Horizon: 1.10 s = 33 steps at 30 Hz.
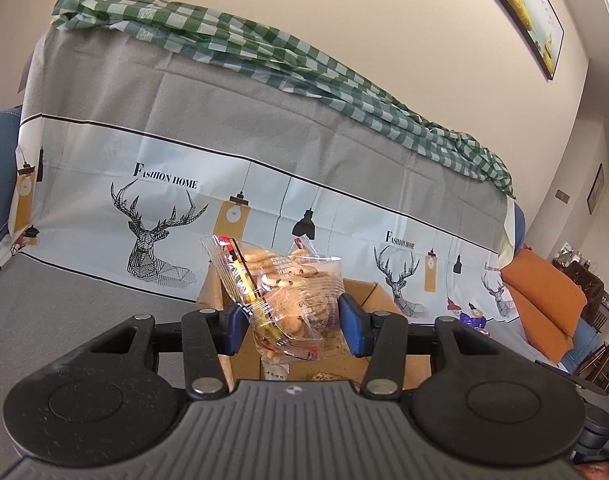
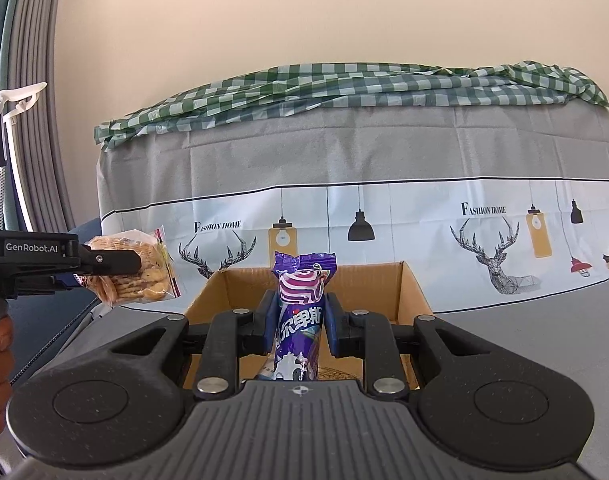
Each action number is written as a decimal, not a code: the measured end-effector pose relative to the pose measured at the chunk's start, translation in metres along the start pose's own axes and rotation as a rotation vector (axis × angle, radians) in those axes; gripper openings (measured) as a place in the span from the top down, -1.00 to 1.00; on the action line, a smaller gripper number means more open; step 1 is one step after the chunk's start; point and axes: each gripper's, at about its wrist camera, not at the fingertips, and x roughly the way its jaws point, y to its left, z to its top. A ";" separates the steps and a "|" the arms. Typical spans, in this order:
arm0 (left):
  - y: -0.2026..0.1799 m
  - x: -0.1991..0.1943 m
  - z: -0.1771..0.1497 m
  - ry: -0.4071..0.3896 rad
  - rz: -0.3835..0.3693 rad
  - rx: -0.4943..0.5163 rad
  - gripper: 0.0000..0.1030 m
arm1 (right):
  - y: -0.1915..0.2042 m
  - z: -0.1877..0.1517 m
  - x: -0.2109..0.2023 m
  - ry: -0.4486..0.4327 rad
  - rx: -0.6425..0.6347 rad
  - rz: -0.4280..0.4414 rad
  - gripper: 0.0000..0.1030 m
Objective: Organize snacks
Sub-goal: 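Carry the purple candy bar and clear cracker bag over the box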
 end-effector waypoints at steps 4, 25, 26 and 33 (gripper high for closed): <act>-0.002 0.000 -0.001 -0.001 -0.007 0.005 -0.02 | 0.000 -0.001 -0.002 -0.006 0.002 -0.012 0.51; -0.032 0.013 -0.013 0.021 -0.055 0.073 -0.01 | 0.000 -0.002 -0.004 -0.025 0.011 -0.074 0.50; -0.033 0.013 -0.013 0.022 -0.057 0.076 -0.01 | 0.000 -0.002 -0.004 -0.026 0.012 -0.076 0.50; -0.040 0.018 -0.017 0.028 -0.070 0.093 -0.01 | -0.002 -0.002 -0.004 -0.026 0.014 -0.094 0.50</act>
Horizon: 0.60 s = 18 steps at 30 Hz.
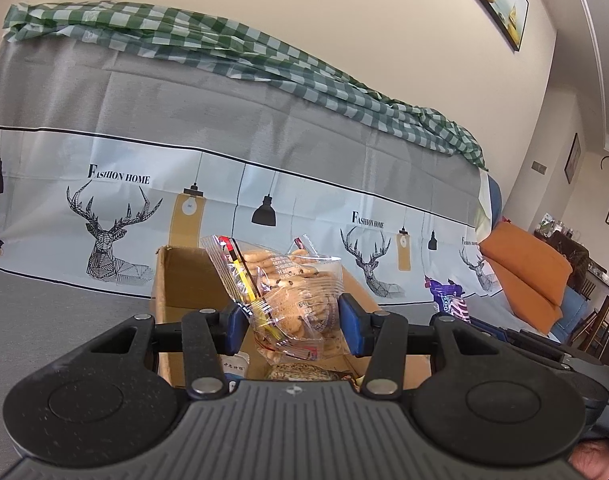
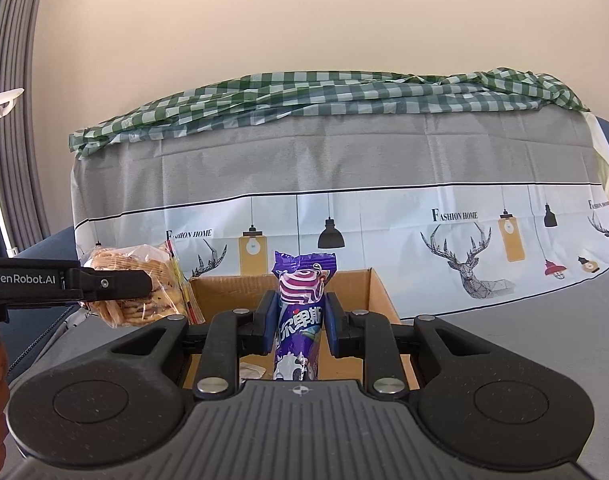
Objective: Organize snacks
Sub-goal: 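Carry the purple candy bar and clear cracker bag over the box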
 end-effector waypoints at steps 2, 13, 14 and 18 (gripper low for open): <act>-0.003 0.002 -0.001 0.002 -0.002 0.005 -0.01 | -0.001 0.000 0.000 0.002 0.000 -0.003 0.50; -0.017 0.010 -0.006 0.010 -0.025 0.038 -0.01 | -0.005 -0.001 0.000 0.002 0.002 -0.021 0.50; -0.018 0.011 -0.007 0.008 -0.028 0.041 -0.01 | -0.005 -0.001 0.000 0.004 0.002 -0.022 0.50; -0.019 0.012 -0.006 0.004 -0.036 0.039 -0.01 | -0.006 -0.002 -0.001 0.001 0.004 -0.028 0.50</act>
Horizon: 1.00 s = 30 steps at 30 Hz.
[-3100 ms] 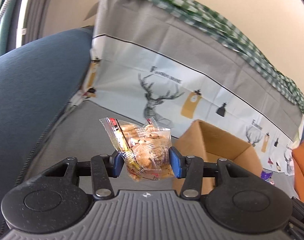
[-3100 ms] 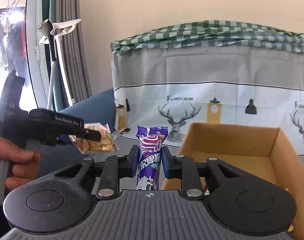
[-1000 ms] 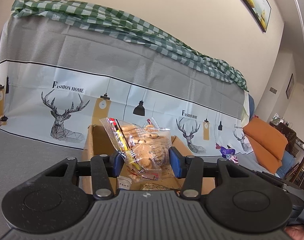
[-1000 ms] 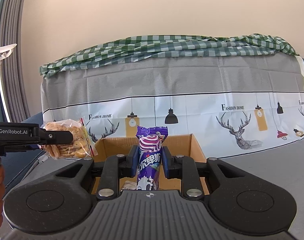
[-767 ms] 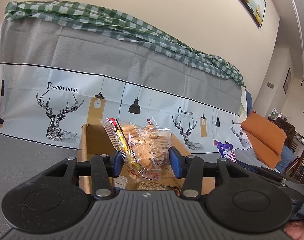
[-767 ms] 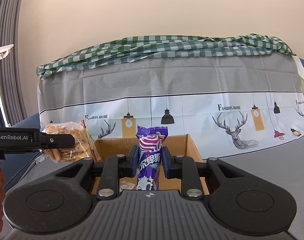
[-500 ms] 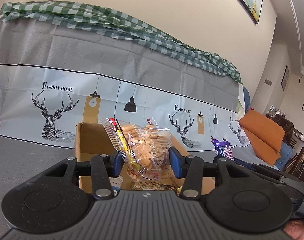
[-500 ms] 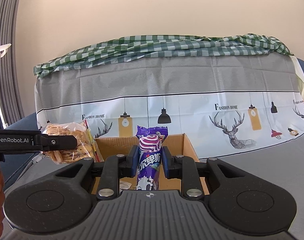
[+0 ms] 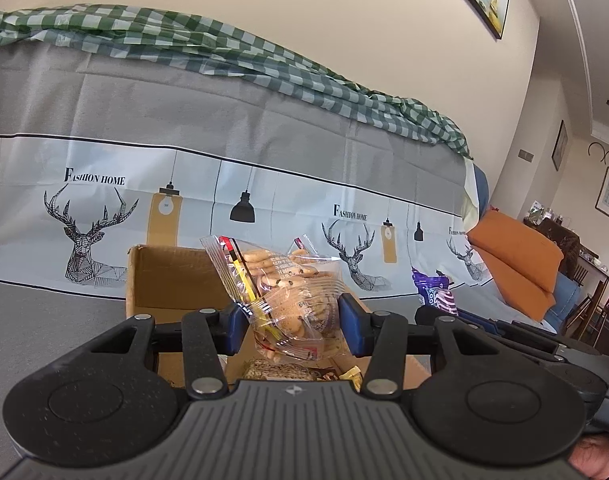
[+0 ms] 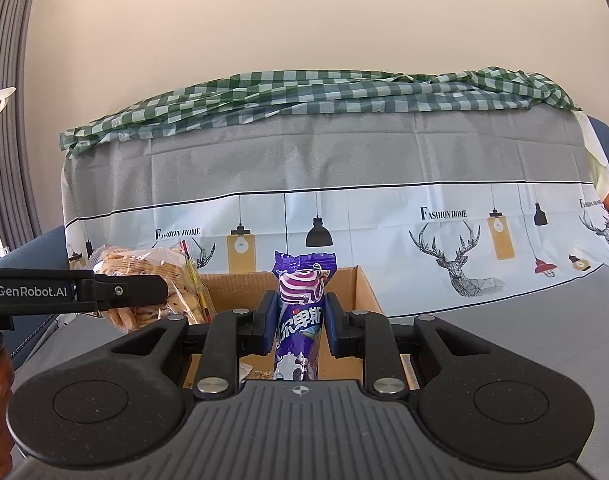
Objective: Organize snacks
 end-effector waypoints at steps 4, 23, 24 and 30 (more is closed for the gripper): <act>0.000 0.000 0.000 0.000 -0.013 -0.003 -0.03 | -0.002 0.000 0.000 0.001 0.001 -0.003 0.50; 0.004 -0.066 -0.011 -0.059 0.233 0.033 -0.99 | -0.020 -0.009 -0.027 0.081 0.078 -0.148 -0.99; 0.001 -0.070 -0.015 -0.038 0.251 0.039 -0.99 | -0.022 -0.011 -0.031 0.093 0.089 -0.152 -0.99; -0.002 -0.073 -0.054 0.199 0.370 -0.031 -0.99 | -0.023 -0.026 -0.055 0.227 0.111 -0.165 -0.99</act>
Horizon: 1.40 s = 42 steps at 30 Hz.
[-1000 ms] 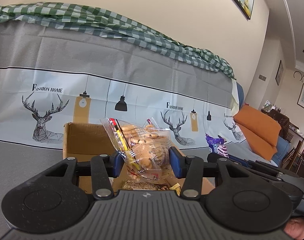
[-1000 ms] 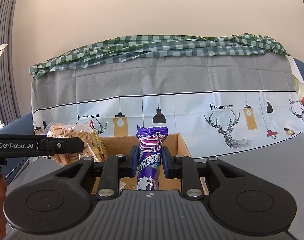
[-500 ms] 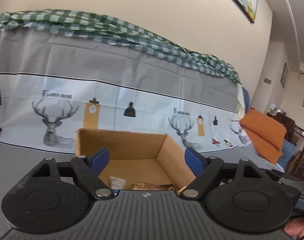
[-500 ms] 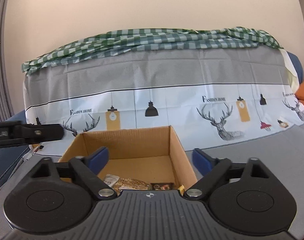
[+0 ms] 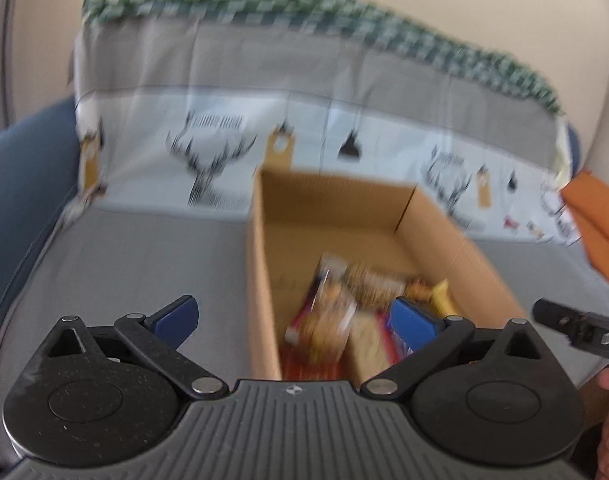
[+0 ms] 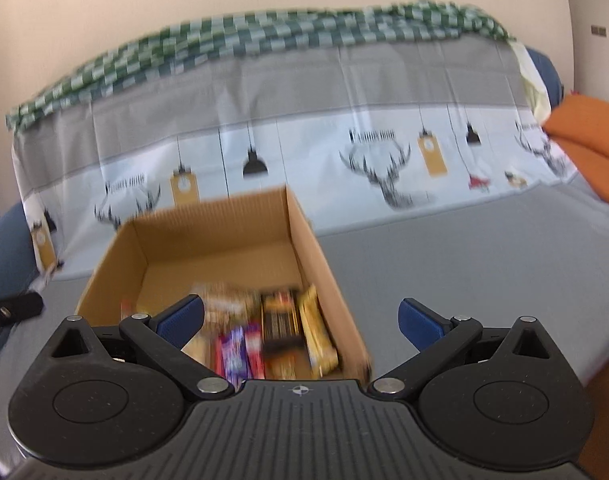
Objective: Organize snacks
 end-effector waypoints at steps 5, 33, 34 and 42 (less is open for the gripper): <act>-0.004 0.014 -0.016 0.138 0.032 0.008 -0.99 | 0.007 -0.017 -0.008 0.049 -0.045 0.033 -0.99; -0.017 0.014 -0.017 0.121 0.005 0.048 -0.99 | 0.027 -0.019 0.009 0.081 -0.120 0.043 -0.99; -0.017 0.014 -0.017 0.121 0.006 0.048 -0.99 | 0.028 -0.019 0.008 0.081 -0.121 0.044 -0.99; -0.017 0.015 -0.017 0.123 0.000 0.047 -0.99 | 0.030 -0.019 0.009 0.081 -0.129 0.046 -0.99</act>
